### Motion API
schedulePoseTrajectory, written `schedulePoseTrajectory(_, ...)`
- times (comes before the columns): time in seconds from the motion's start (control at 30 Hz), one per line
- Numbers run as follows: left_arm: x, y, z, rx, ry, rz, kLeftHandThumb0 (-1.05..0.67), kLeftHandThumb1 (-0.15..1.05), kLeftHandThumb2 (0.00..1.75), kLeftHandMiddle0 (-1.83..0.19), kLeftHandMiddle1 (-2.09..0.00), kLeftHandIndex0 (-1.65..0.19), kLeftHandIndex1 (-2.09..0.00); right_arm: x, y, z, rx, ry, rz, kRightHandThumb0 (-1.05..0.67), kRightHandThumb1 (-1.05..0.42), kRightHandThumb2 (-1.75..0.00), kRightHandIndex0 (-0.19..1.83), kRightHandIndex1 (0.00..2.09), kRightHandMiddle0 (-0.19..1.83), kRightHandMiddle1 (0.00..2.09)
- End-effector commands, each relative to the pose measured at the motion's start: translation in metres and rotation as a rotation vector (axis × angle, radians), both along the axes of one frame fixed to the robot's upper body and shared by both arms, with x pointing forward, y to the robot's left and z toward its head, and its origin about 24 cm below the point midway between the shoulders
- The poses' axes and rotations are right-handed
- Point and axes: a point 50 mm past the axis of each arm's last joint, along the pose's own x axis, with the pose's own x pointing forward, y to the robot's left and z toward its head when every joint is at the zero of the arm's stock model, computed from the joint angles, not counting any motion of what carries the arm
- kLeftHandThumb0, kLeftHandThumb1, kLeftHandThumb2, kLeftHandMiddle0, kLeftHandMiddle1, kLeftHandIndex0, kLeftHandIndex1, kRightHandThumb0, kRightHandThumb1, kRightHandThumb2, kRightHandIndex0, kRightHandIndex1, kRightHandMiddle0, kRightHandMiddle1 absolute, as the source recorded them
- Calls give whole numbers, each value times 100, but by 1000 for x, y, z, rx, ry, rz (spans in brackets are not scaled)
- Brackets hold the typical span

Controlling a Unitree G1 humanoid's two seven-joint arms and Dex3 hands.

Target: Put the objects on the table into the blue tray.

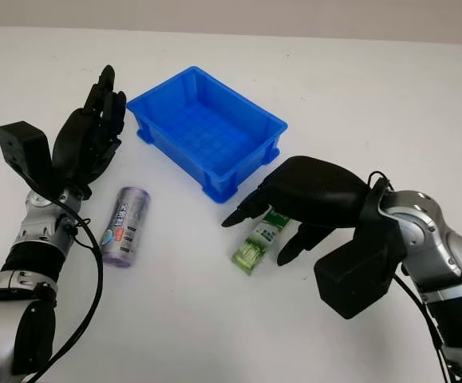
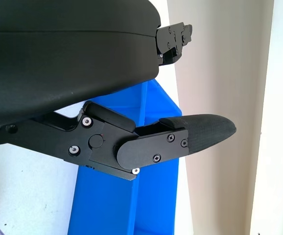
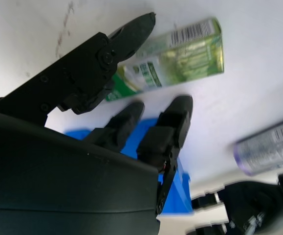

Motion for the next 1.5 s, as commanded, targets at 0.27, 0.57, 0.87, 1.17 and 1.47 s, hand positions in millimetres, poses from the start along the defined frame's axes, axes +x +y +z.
schedulePoseTrajectory(0.27, -1, 4, 4, 3, -21, -1, -75, 105, 63, 19, 0, 19, 0, 1, 2, -3, 5, -193, 63, -62, -72, -6, 117, 171, 110, 161)
schedulePoseTrajectory(0.57, -1, 4, 4, 27, -18, -7, -77, 105, 62, 19, 0, 19, 0, 5, 3, 9, 136, -244, 44, -54, -77, -6, 131, 155, 117, 155)
schedulePoseTrajectory(0.87, -1, 3, 3, 27, -12, -6, -77, 105, 62, 19, 0, 19, 0, 3, 3, 75, 559, -8, -2, -33, -84, -7, 113, 209, 95, 209)
schedulePoseTrajectory(1.17, -2, 0, 1, 30, -5, 1, -77, 105, 62, 19, 0, 19, 0, 0, -5, 139, 855, -54, 20, -33, -87, -6, 138, 209, 121, 209)
schedulePoseTrajectory(1.47, -3, -2, -2, 19, -1, 1, -75, 105, 63, 19, 0, 19, 0, 28, -4, 148, 906, -186, -65, -32, -83, -1, 141, 202, 125, 197)
